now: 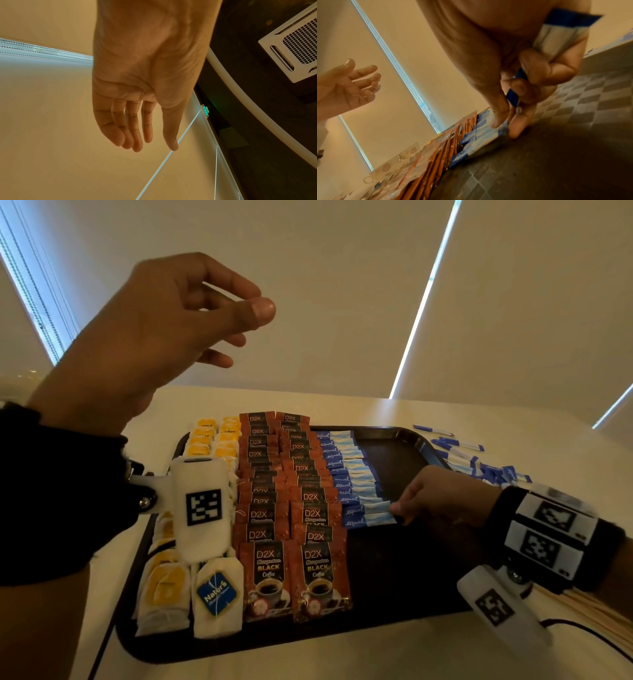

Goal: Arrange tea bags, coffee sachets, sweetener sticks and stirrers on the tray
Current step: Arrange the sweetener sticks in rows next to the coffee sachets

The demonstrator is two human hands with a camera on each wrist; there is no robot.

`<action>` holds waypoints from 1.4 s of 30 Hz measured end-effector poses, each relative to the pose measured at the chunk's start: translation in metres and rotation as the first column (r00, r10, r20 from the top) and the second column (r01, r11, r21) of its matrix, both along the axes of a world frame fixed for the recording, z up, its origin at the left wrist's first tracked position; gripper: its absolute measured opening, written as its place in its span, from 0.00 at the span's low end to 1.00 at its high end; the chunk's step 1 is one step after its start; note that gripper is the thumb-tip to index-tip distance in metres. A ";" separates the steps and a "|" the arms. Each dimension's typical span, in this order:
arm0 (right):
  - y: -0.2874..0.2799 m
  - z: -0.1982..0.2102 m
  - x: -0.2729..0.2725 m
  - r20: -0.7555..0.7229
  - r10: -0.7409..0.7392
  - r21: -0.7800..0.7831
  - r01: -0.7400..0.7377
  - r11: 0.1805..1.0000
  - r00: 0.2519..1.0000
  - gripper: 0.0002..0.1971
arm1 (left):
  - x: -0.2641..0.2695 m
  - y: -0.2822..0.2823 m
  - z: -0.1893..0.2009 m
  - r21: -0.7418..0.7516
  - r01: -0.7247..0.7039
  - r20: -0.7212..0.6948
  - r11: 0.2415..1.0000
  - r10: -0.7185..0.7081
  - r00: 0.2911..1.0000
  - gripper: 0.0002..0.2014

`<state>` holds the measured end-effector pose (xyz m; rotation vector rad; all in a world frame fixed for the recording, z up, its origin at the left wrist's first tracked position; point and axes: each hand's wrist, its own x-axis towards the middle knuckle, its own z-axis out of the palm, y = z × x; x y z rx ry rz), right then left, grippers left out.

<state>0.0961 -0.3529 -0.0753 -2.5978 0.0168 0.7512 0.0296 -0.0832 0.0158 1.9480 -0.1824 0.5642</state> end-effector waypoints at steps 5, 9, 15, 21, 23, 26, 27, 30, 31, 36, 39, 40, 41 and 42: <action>-0.004 -0.002 0.000 0.024 0.015 0.027 -0.016 1.000 1.000 0.13 | -0.001 -0.003 0.000 0.009 0.016 -0.019 1.000 -0.015 1.000 0.26; -0.002 -0.003 0.000 0.029 0.030 0.047 -0.031 0.998 0.999 0.09 | -0.001 -0.004 0.000 0.012 0.010 -0.028 1.000 -0.010 1.000 0.25; -0.005 -0.007 0.005 0.048 0.035 0.056 -0.038 0.998 0.998 0.10 | 0.000 -0.003 0.000 0.016 -0.001 -0.030 1.000 0.002 1.000 0.24; -0.004 0.009 -0.006 0.207 0.135 0.005 -0.139 0.990 0.969 0.14 | 0.002 -0.002 -0.001 0.039 0.008 -0.040 0.999 -0.006 0.999 0.25; 0.004 0.028 -0.016 0.305 0.075 0.198 -0.140 0.970 0.949 0.20 | 0.002 -0.005 -0.002 0.081 0.043 -0.062 0.996 -0.038 0.997 0.24; 0.021 0.054 -0.032 0.201 -0.048 0.619 -0.089 0.780 0.978 0.30 | 0.000 -0.015 -0.002 0.181 0.163 -0.126 0.970 -0.142 0.982 0.19; 0.028 0.060 -0.037 0.138 -0.046 0.728 -0.070 0.682 0.989 0.33 | -0.002 -0.020 -0.003 0.216 0.218 -0.157 0.952 -0.187 0.970 0.18; 0.050 0.063 -0.046 0.060 0.023 0.874 -0.063 0.481 0.998 0.40 | -0.006 -0.035 -0.006 0.280 0.383 -0.233 0.880 -0.325 0.917 0.17; 0.057 0.061 -0.048 0.055 0.039 0.894 -0.066 0.444 0.998 0.42 | -0.007 -0.040 -0.007 0.286 0.419 -0.254 0.862 -0.353 0.900 0.18; 0.079 0.059 -0.054 0.040 0.033 0.930 -0.050 0.364 0.999 0.43 | -0.001 -0.050 -0.015 0.342 0.353 -0.323 0.871 -0.243 0.914 0.23; 0.081 0.059 -0.052 0.080 0.054 0.922 -0.095 0.376 0.995 0.42 | 0.002 -0.043 -0.017 0.339 0.274 -0.365 0.900 -0.143 0.920 0.25; 0.080 0.059 -0.051 0.087 0.063 0.921 -0.104 0.375 0.994 0.42 | 0.004 -0.040 -0.018 0.329 0.255 -0.387 0.909 -0.117 0.915 0.25; 0.080 0.058 -0.050 0.090 0.078 0.926 -0.112 0.361 0.993 0.43 | 0.005 -0.038 -0.019 0.326 0.242 -0.404 0.914 -0.097 0.910 0.22; 0.081 0.059 -0.051 0.110 0.100 0.925 -0.138 0.353 0.989 0.46 | 0.006 -0.037 -0.019 0.330 0.237 -0.411 0.914 -0.087 0.908 0.18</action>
